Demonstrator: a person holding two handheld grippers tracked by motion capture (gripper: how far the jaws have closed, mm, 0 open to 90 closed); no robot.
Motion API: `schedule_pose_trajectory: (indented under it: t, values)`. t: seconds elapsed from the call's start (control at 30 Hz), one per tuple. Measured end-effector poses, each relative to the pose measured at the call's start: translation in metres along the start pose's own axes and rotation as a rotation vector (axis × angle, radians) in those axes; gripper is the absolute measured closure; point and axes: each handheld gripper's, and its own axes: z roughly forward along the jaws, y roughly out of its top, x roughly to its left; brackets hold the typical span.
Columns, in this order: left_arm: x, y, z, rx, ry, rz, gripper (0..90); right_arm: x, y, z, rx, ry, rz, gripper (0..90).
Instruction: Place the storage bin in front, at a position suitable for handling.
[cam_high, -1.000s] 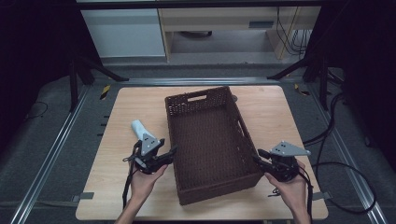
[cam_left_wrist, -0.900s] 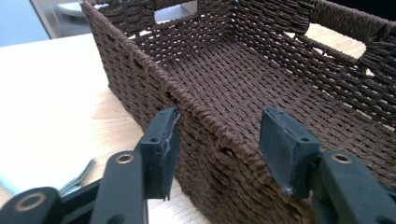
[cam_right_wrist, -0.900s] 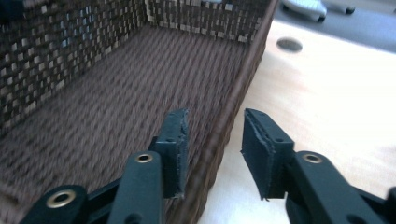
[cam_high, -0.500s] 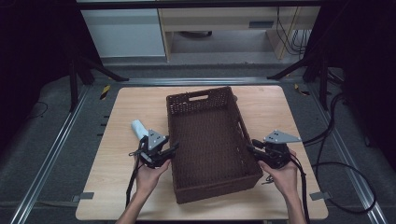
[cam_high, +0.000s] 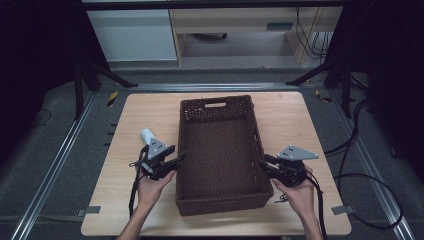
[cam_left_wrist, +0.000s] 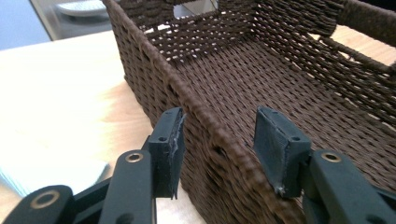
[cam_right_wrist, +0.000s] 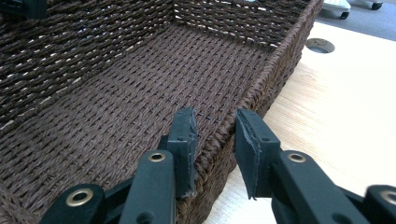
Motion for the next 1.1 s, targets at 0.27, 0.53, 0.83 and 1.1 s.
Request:
schedule_pose_trajectory:
  t: [0.27,0.53,0.83,1.1]
  values:
    - [0.005,0.0,0.004,0.005,0.003,-0.006,59.3,0.004,0.002,0.006,-0.012,0.003,0.003,68.8]
    - [0.014,0.004,0.011,-0.002,0.023,-0.002,61.6,0.007,0.006,0.015,-0.025,0.005,0.01,67.1]
    - [0.016,0.006,0.017,-0.008,0.04,-0.002,63.7,-0.005,0.014,0.027,-0.051,-0.013,0.062,51.7]
    - [0.015,0.006,0.019,-0.011,0.043,-0.01,64.2,-0.012,0.015,0.044,-0.024,-0.005,0.094,52.1]
